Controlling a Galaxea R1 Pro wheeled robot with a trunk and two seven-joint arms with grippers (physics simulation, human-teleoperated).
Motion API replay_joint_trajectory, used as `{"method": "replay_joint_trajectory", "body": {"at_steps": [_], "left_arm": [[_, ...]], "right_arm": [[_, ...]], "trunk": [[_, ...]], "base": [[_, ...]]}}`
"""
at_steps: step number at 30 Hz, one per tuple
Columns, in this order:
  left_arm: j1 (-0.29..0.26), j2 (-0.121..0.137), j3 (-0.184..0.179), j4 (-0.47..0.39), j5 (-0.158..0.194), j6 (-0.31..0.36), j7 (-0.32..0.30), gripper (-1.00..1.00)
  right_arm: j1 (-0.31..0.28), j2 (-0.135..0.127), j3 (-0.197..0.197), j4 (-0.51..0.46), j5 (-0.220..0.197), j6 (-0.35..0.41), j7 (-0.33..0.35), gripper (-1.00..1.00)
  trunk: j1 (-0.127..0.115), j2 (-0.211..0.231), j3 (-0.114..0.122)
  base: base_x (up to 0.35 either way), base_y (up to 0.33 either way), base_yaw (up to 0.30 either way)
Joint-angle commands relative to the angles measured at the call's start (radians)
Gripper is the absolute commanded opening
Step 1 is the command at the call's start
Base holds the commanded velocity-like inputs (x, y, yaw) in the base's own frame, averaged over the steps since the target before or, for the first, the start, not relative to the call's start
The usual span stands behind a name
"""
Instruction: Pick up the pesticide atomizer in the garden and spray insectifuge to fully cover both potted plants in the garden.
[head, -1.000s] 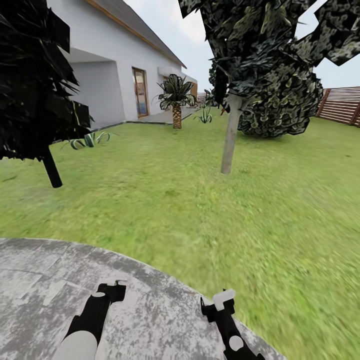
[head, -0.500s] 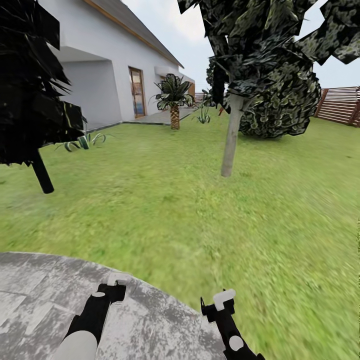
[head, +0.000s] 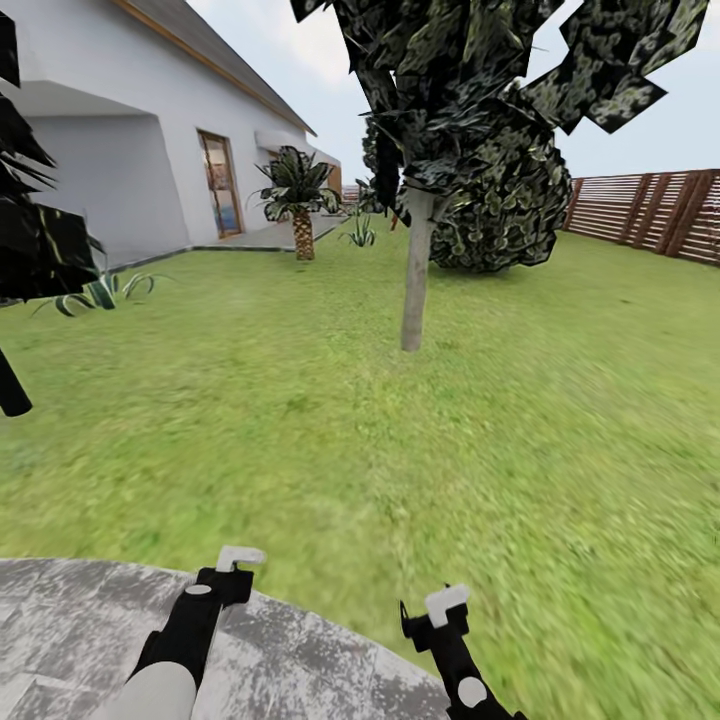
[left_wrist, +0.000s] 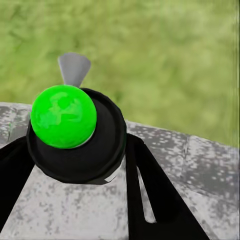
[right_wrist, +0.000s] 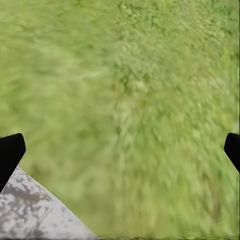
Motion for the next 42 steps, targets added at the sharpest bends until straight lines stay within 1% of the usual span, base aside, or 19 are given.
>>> {"method": "replay_joint_trajectory", "body": {"at_steps": [1,7,9,11,13,15,16,20,29,42], "left_arm": [[0.003,0.000,0.008,-0.003,-0.006,0.002,-0.011,-1.00],[0.011,0.001,0.007,-0.003,-0.006,0.002,-0.012,-1.00],[0.011,0.001,0.007,0.011,-0.006,0.001,-0.012,-1.00],[0.011,0.001,0.007,0.046,-0.006,-0.002,-0.012,-1.00],[0.010,-0.001,0.006,0.066,-0.006,-0.026,-0.009,-1.00],[0.010,0.000,0.006,0.080,0.001,-0.056,-0.005,-1.00],[0.010,0.002,0.007,0.088,0.012,-0.065,-0.004,-1.00],[0.010,0.001,0.007,0.095,0.038,-0.073,-0.002,-1.00],[0.009,0.002,0.007,0.096,0.042,-0.075,0.000,-1.00],[0.008,0.003,0.007,0.096,0.042,-0.075,0.000,-1.00]], "right_arm": [[-0.001,0.001,-0.007,0.002,0.011,-0.004,-0.003,1.00],[-0.001,0.001,-0.007,-0.006,0.011,-0.006,-0.005,1.00],[0.000,0.001,-0.008,-0.017,0.013,-0.007,-0.007,1.00],[0.000,0.001,-0.011,-0.025,0.012,-0.008,-0.008,1.00],[0.001,0.001,-0.012,-0.020,0.012,-0.009,-0.009,1.00],[0.002,0.001,-0.012,-0.022,0.012,-0.010,-0.009,1.00],[0.002,0.001,-0.013,-0.020,0.013,-0.009,-0.009,1.00],[0.003,0.001,-0.014,-0.018,0.014,-0.009,-0.009,1.00],[0.004,0.001,-0.014,-0.016,0.014,-0.009,-0.009,1.00],[0.004,0.001,-0.014,-0.014,0.014,-0.007,-0.009,1.00]], "trunk": [[0.000,0.000,-0.001],[0.000,0.000,-0.001],[0.000,0.000,-0.001],[0.000,0.000,-0.001],[0.000,0.000,-0.001],[0.000,0.000,-0.001],[0.000,0.000,-0.001],[0.000,0.000,-0.001],[0.000,0.000,-0.001],[0.000,0.000,-0.001]], "base": [[0.001,0.000,-0.294],[0.061,0.000,-0.295],[0.283,0.000,-0.298],[0.318,0.000,-0.299],[0.329,0.000,-0.300],[0.332,0.000,-0.300],[0.333,0.000,-0.300],[0.333,0.000,-0.300],[0.320,0.000,-0.300],[0.032,0.000,-0.300]]}}
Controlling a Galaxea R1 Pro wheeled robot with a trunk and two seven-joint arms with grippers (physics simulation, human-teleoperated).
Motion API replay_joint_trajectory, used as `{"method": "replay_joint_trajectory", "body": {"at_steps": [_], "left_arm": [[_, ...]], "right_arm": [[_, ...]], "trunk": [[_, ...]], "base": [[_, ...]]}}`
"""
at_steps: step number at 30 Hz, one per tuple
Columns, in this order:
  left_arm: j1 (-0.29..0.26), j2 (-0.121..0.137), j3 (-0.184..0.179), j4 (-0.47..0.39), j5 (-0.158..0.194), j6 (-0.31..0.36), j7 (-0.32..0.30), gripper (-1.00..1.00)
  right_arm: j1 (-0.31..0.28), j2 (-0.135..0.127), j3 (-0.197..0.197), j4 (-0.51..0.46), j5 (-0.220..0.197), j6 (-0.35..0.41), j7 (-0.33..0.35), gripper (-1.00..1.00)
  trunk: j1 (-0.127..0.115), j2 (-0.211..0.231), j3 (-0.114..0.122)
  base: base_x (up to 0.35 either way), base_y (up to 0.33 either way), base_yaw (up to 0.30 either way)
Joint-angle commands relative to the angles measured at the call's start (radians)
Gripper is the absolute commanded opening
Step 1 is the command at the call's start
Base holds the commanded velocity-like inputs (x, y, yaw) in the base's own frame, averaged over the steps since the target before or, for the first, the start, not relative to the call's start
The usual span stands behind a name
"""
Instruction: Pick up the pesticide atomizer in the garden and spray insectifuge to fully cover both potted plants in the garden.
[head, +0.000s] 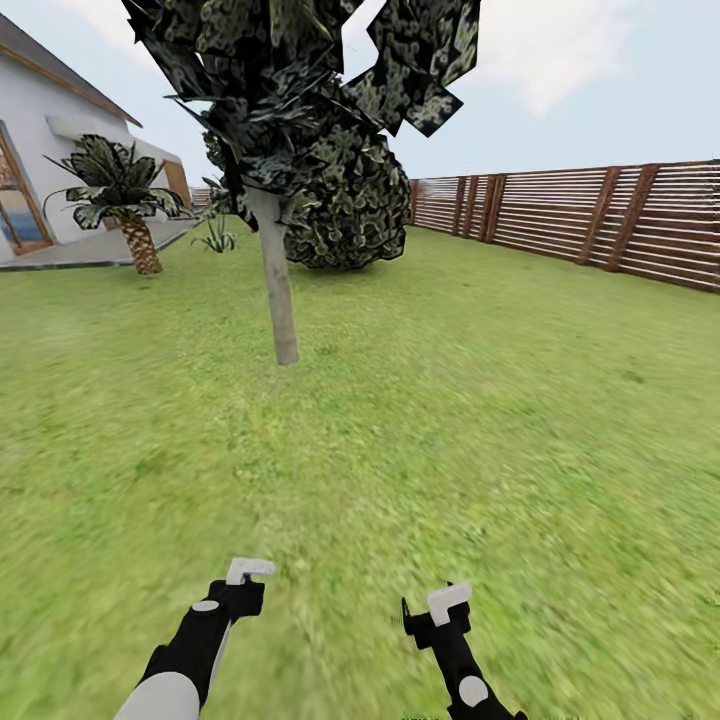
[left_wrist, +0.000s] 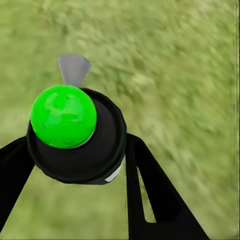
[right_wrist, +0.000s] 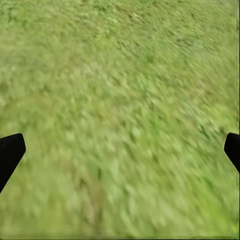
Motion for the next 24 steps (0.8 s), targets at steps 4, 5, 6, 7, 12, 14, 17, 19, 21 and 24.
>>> {"method": "replay_joint_trajectory", "body": {"at_steps": [4,5,6,7,12,14,17,19,21,24], "left_arm": [[-0.001,-0.001,0.008,-0.004,-0.007,0.003,-0.008,-1.00],[-0.001,-0.001,0.008,-0.004,-0.007,0.003,-0.008,-1.00],[-0.001,-0.001,0.008,-0.005,-0.006,0.003,-0.008,-1.00],[-0.001,-0.001,0.008,-0.005,-0.007,0.003,-0.008,-1.00],[-0.001,-0.001,0.008,-0.008,-0.006,0.003,-0.008,-1.00],[-0.001,-0.001,0.007,-0.008,-0.007,0.003,-0.007,-1.00],[-0.001,-0.002,0.008,-0.008,-0.006,0.003,-0.008,-1.00],[-0.001,-0.003,0.008,-0.007,-0.006,0.003,-0.008,-1.00],[-0.001,-0.002,0.008,-0.008,-0.007,0.003,-0.008,-1.00],[-0.001,-0.003,0.007,-0.008,-0.007,0.003,-0.007,-1.00]], "right_arm": [[-0.001,0.001,-0.007,0.002,0.011,-0.004,-0.003,1.00],[-0.001,0.001,-0.007,0.002,0.011,-0.004,-0.003,1.00],[-0.001,0.001,-0.007,0.002,0.011,-0.004,-0.003,1.00],[-0.001,0.001,-0.007,0.002,0.011,-0.004,-0.003,1.00],[-0.001,0.001,-0.007,0.002,0.011,-0.004,-0.003,1.00],[-0.001,0.001,-0.007,0.002,0.011,-0.004,-0.003,1.00],[-0.001,0.001,-0.007,0.002,0.011,-0.004,-0.003,1.00],[-0.001,0.001,-0.007,0.003,0.011,-0.004,-0.003,1.00],[0.000,0.001,-0.007,0.003,0.011,-0.004,-0.003,1.00],[0.000,0.001,-0.006,0.003,0.011,-0.004,-0.003,1.00]], "trunk": [[0.000,0.000,-0.001],[0.000,0.000,-0.001],[0.000,0.000,-0.001],[0.000,0.000,-0.001],[0.000,0.000,-0.001],[0.000,0.000,-0.001],[0.000,0.000,-0.001],[0.000,0.000,-0.001],[0.000,0.000,-0.001],[0.000,0.000,-0.001]], "base": [[0.000,0.000,-0.300],[0.000,0.000,-0.300],[0.000,0.000,-0.300],[0.000,0.000,-0.300],[0.000,0.000,-0.300],[0.000,0.000,-0.300],[0.000,0.000,-0.300],[0.000,0.000,-0.300],[0.009,0.008,-0.300],[0.152,0.134,-0.300]]}}
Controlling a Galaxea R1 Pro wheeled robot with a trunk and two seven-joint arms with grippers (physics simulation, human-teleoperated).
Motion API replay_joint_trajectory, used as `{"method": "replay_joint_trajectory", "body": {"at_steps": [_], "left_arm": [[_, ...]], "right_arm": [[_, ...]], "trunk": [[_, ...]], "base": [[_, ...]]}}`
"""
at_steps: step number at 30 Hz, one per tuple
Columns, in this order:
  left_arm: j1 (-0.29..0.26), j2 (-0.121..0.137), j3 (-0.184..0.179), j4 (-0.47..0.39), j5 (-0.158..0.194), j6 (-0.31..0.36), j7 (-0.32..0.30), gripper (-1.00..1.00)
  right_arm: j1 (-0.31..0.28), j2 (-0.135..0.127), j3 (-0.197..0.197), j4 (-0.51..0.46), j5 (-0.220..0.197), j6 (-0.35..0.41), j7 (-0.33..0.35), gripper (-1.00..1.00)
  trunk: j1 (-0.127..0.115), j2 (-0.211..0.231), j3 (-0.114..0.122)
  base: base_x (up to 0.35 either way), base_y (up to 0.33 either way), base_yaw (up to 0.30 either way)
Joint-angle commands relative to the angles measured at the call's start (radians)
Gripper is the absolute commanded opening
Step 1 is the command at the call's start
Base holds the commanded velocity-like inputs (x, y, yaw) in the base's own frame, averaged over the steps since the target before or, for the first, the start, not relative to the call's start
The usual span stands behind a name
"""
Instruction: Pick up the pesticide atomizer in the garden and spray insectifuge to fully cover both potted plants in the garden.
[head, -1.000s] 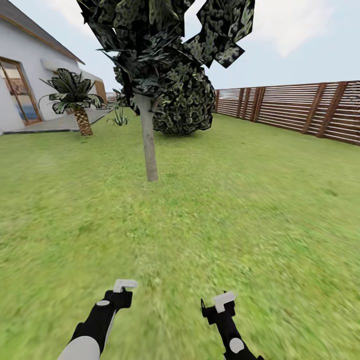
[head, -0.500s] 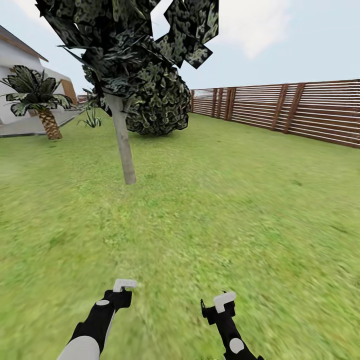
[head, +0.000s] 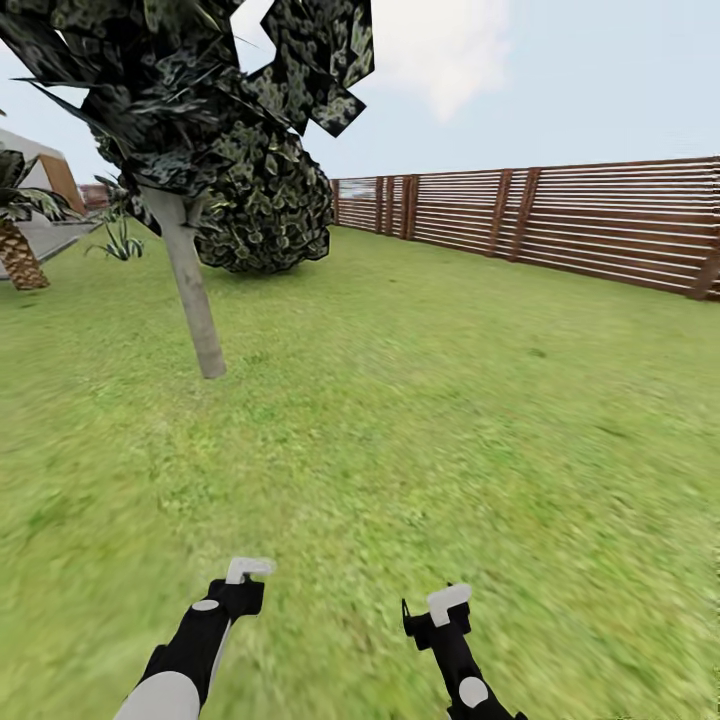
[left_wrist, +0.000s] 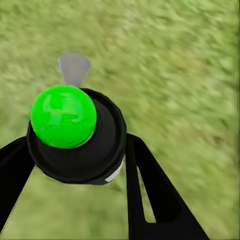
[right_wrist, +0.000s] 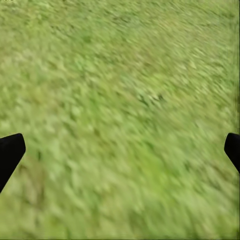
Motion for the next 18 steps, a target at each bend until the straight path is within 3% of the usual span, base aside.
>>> {"method": "replay_joint_trajectory", "body": {"at_steps": [1,9,18], "left_arm": [[-0.001,-0.001,0.008,-0.003,-0.006,0.003,-0.010,-1.00],[-0.001,-0.002,0.009,-0.002,-0.006,0.003,-0.012,-1.00],[-0.001,-0.002,0.009,0.000,-0.006,0.003,-0.012,-1.00]], "right_arm": [[-0.001,0.001,-0.007,0.001,0.011,-0.004,-0.003,1.00],[0.000,0.001,-0.007,0.003,0.011,-0.004,-0.003,1.00],[0.000,0.001,-0.007,0.004,0.011,-0.004,-0.003,1.00]], "trunk": [[0.000,0.000,-0.001],[0.000,0.000,-0.001],[0.000,0.000,-0.001]], "base": [[0.215,0.190,-0.300],[0.210,0.217,-0.300],[0.013,0.099,-0.300]]}}
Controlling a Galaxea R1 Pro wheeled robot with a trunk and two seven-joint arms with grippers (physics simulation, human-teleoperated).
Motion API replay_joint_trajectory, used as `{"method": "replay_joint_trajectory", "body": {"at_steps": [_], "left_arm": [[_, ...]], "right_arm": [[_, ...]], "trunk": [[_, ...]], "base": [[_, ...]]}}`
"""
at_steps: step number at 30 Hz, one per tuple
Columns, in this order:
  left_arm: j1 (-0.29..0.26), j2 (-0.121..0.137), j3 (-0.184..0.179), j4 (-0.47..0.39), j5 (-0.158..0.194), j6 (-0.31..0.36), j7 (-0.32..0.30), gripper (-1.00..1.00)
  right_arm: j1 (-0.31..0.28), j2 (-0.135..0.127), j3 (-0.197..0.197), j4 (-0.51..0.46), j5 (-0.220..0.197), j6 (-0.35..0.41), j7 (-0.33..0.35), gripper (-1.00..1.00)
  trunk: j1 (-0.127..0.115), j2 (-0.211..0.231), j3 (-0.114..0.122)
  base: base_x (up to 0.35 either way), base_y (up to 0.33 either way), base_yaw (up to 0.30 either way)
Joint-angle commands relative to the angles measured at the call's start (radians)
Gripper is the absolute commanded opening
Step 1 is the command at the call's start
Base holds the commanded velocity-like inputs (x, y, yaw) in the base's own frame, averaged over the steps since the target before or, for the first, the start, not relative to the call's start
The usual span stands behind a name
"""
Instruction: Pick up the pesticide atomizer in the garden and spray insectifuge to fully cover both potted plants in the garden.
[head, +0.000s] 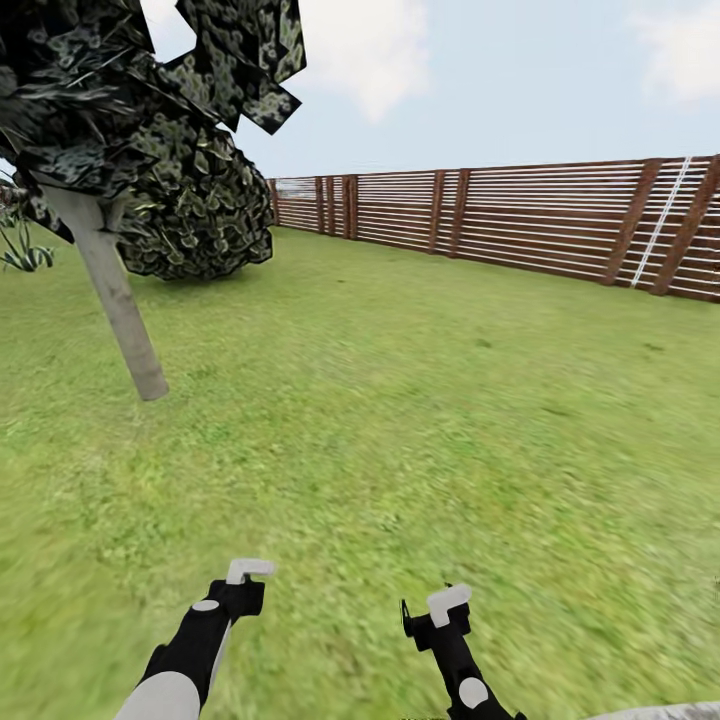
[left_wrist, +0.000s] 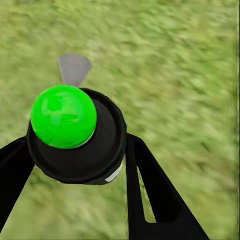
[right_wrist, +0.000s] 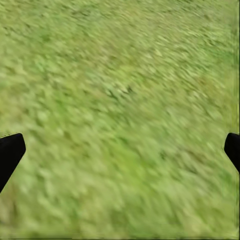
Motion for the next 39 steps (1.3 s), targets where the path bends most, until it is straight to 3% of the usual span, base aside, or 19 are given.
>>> {"method": "replay_joint_trajectory", "body": {"at_steps": [1,39], "left_arm": [[-0.001,-0.001,0.008,-0.004,-0.006,0.003,-0.010,-1.00],[-0.001,0.000,0.008,-0.005,-0.007,0.003,-0.008,-1.00]], "right_arm": [[-0.001,0.001,-0.007,0.005,0.011,-0.004,-0.003,1.00],[-0.002,0.001,-0.010,0.015,0.009,-0.004,-0.004,1.00]], "trunk": [[0.000,0.000,-0.001],[0.000,0.000,-0.002]], "base": [[0.000,0.004,-0.300],[0.000,0.000,-0.300]]}}
